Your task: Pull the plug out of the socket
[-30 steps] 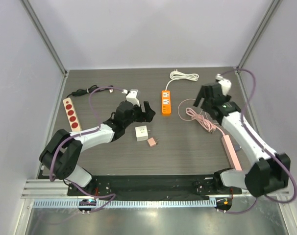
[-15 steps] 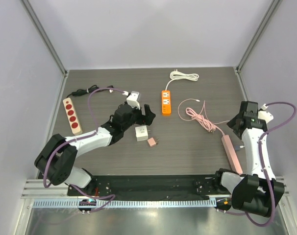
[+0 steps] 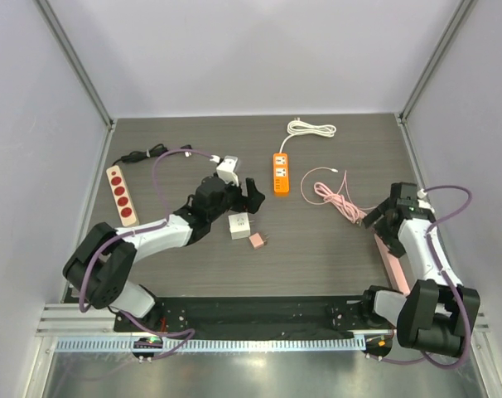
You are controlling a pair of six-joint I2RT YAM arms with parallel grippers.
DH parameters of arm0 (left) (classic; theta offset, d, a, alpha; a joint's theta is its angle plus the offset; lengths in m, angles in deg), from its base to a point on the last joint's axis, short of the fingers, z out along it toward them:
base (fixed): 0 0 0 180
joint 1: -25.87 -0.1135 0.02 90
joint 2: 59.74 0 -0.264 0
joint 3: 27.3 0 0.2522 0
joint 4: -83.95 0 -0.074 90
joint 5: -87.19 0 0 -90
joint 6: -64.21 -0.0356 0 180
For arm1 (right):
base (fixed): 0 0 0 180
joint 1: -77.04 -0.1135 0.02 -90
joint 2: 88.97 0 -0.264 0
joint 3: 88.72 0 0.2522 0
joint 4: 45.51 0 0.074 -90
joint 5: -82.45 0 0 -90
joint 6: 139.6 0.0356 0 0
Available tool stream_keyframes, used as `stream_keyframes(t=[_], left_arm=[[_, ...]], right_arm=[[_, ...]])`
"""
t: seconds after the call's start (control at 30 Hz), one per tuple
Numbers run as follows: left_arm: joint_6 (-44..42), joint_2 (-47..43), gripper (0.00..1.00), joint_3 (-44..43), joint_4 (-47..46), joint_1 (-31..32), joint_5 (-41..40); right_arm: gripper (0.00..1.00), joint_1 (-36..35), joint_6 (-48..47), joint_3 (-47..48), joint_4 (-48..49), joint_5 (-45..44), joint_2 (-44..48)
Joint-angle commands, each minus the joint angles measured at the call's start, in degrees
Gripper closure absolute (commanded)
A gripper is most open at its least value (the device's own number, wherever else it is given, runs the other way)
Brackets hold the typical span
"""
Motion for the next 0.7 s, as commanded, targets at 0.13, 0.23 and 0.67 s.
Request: stream_keyframes(t=[0.13, 0.23, 0.67], left_arm=[[0.3, 2.13, 0.16, -1.15, -4.17, 0.04, 1.88], [0.3, 2.57, 0.16, -1.33, -4.08, 0.04, 1.88], [0.21, 3.71, 0.16, -1.33, -4.69, -0.05, 2.05]], right_arm=[[0.01, -12.16, 7.53, -3.23, 10.87, 5.1, -3.38], [0.01, -16.46, 9.99, -1.83, 13.86, 5.0, -5.66], [0.0, 2.4, 0.86, 3.55, 3.4, -8.53, 4.26]])
